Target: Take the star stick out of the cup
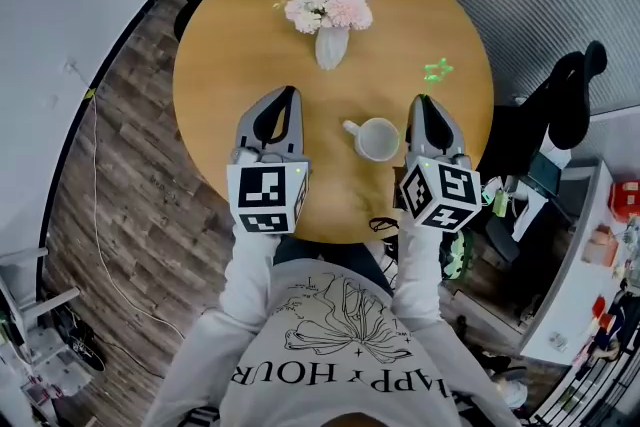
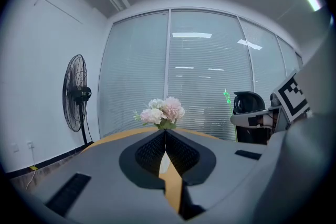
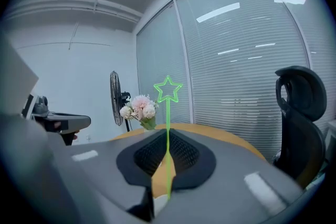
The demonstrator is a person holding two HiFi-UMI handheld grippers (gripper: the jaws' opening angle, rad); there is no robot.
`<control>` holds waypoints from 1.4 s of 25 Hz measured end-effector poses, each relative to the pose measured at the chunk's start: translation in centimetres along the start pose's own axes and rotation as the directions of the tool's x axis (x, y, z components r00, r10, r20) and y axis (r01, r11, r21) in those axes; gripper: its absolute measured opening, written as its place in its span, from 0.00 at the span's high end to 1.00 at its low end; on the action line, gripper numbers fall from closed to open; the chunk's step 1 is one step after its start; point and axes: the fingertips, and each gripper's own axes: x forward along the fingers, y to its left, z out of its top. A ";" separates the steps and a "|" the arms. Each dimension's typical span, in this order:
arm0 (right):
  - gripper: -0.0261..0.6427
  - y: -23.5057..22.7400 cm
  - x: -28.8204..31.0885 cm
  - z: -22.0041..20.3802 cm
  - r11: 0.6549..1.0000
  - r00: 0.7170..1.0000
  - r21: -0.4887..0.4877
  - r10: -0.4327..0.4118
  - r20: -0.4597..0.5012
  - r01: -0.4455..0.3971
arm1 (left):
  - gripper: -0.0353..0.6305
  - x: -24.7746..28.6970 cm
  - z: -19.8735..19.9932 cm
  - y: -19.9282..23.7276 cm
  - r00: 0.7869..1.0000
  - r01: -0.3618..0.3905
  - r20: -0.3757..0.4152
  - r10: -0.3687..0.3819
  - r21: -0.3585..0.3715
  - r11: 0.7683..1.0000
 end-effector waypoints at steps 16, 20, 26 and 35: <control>0.93 1.0 -3.6 5.9 1.000 0.988 -0.025 0.000 0.151 0.004 | 0.94 -2.8 5.7 -0.8 0.992 -0.009 0.130 0.005 0.027 1.000; 0.93 1.2 -4.2 7.0 1.000 0.983 -0.027 0.006 0.181 -0.001 | 0.94 -3.4 6.8 -1.0 0.987 -0.012 0.159 0.008 0.029 1.000; 0.93 1.2 -4.8 7.8 1.000 0.979 -0.026 0.011 0.204 -0.006 | 0.94 -3.8 7.9 -1.2 0.983 -0.016 0.183 0.010 0.033 0.999; 0.93 1.2 -5.0 8.4 0.999 0.977 -0.033 0.022 0.212 -0.015 | 0.94 -4.0 8.4 -1.6 0.981 -0.018 0.193 0.010 0.038 0.999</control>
